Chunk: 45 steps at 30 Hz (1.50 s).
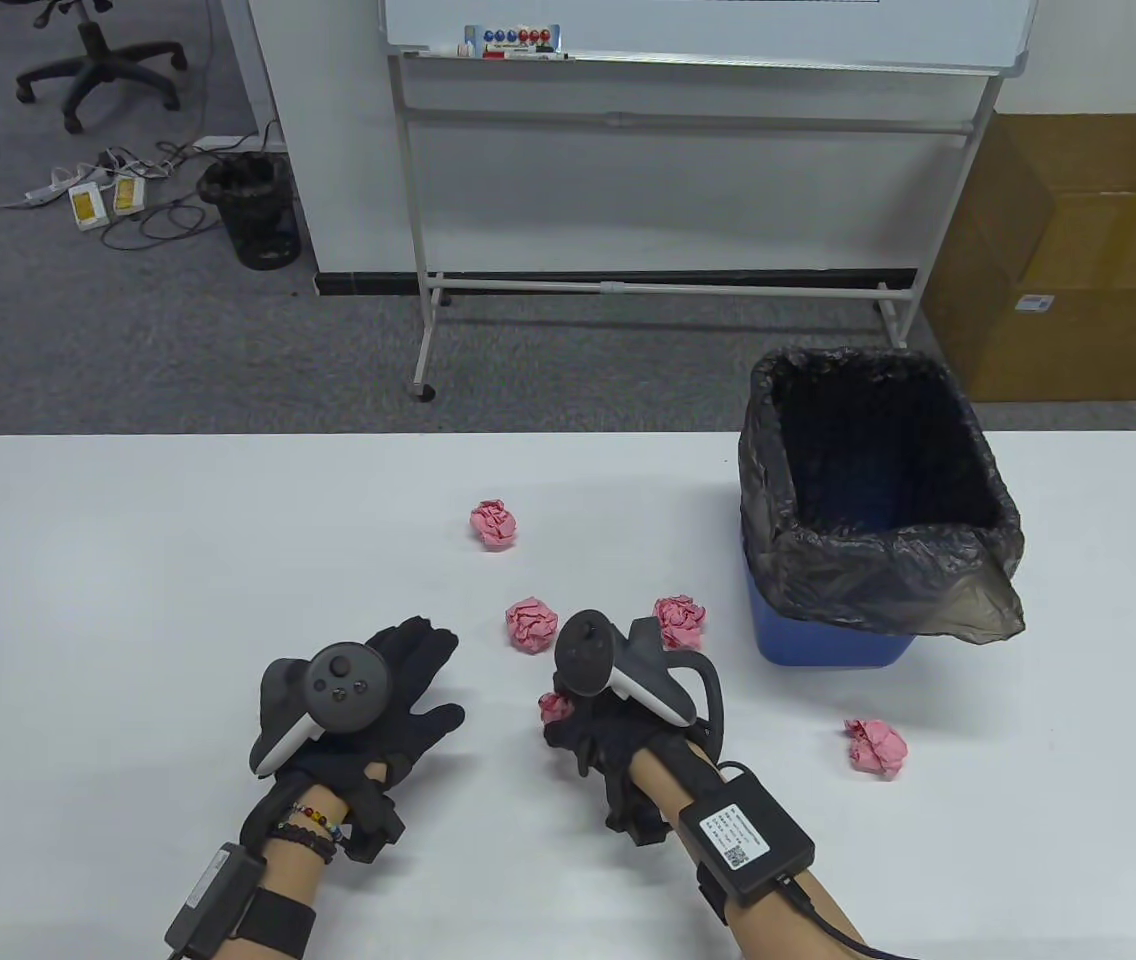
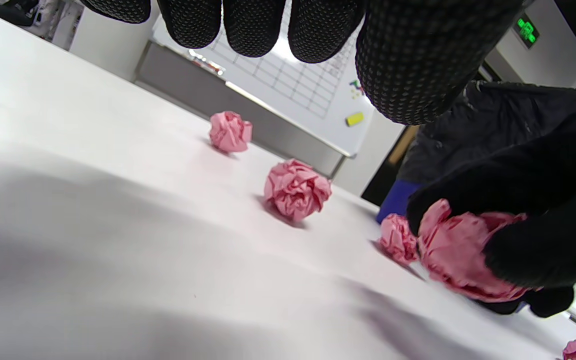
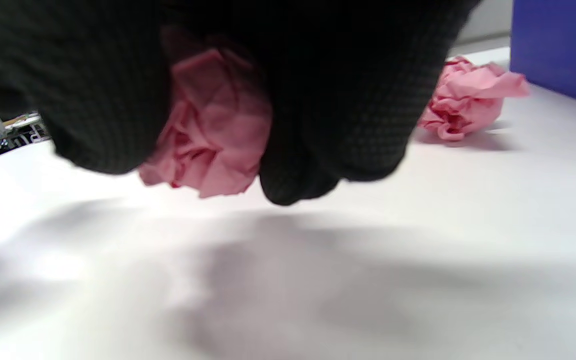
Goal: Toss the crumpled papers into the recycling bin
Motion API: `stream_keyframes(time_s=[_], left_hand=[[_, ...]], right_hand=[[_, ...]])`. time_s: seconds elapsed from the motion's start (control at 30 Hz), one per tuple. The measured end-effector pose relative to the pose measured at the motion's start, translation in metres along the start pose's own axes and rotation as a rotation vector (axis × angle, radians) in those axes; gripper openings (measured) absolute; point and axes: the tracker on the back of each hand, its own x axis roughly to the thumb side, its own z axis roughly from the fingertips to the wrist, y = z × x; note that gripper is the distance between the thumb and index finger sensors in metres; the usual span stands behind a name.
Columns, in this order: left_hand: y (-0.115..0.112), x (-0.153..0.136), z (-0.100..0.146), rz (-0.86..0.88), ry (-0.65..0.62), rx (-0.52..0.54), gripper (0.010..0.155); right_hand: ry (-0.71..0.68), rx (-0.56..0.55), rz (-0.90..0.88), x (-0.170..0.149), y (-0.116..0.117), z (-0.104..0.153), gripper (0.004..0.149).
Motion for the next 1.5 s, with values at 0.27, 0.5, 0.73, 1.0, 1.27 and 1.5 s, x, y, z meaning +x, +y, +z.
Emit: stream_keyframes(time_s=[0.27, 0.5, 0.73, 1.0, 1.27, 1.5], left_hand=[[-0.002, 0.001, 0.000, -0.008, -0.007, -0.006, 0.076], [-0.003, 0.002, 0.000, -0.008, -0.011, -0.012, 0.076], [-0.005, 0.003, 0.000, -0.010, -0.012, -0.021, 0.077], [-0.005, 0.003, -0.001, -0.006, -0.011, -0.019, 0.077], [-0.005, 0.003, -0.001, 0.002, -0.011, -0.020, 0.077], [-0.004, 0.003, -0.001, 0.001, -0.008, -0.021, 0.077]], right_hand=[[0.083, 0.104, -0.176, -0.019, -0.043, 0.000, 0.070], [0.125, 0.020, -0.371, -0.036, -0.100, 0.003, 0.071], [0.157, -0.511, -0.434, -0.053, -0.177, 0.025, 0.070], [0.486, -0.880, -0.162, -0.084, -0.221, 0.047, 0.086], [0.434, -0.768, -0.025, -0.078, -0.201, 0.039, 0.097], [0.252, -0.698, 0.051, -0.031, -0.182, 0.027, 0.093]])
